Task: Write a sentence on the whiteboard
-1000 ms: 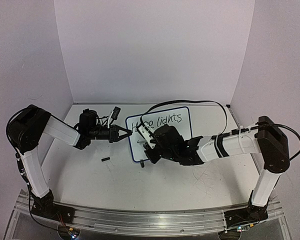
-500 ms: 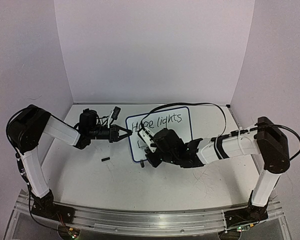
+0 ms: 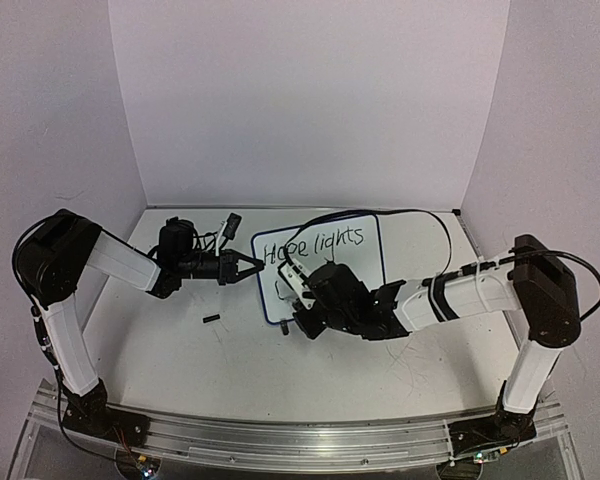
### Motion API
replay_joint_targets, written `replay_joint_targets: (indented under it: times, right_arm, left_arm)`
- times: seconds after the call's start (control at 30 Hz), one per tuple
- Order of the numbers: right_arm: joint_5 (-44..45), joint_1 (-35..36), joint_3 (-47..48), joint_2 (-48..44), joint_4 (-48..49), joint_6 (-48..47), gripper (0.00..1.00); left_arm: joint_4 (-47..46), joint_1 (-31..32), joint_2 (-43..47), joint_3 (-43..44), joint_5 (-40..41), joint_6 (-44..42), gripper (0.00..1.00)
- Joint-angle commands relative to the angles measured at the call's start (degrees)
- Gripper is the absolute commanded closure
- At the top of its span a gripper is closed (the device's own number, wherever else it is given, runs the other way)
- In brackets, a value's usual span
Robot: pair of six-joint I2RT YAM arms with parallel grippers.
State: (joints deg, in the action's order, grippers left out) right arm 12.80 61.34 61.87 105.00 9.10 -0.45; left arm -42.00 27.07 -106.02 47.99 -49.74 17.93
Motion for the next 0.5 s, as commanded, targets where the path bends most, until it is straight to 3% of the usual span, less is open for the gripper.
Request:
replay_joint_targets:
  times: [0.0,0.47]
  right_arm:
    - [2.29,0.2,-2.44,-5.73,2.23,0.12,1.0]
    - [-3.22,0.1,3.83,0.58,3.86,-2.05,1.0]
  left_arm:
    - [5.11,0.4,-0.41,0.34,2.26,-3.07,1.0]
    - [5.4,0.39,-0.02,0.3,2.36,-3.28,1.0]
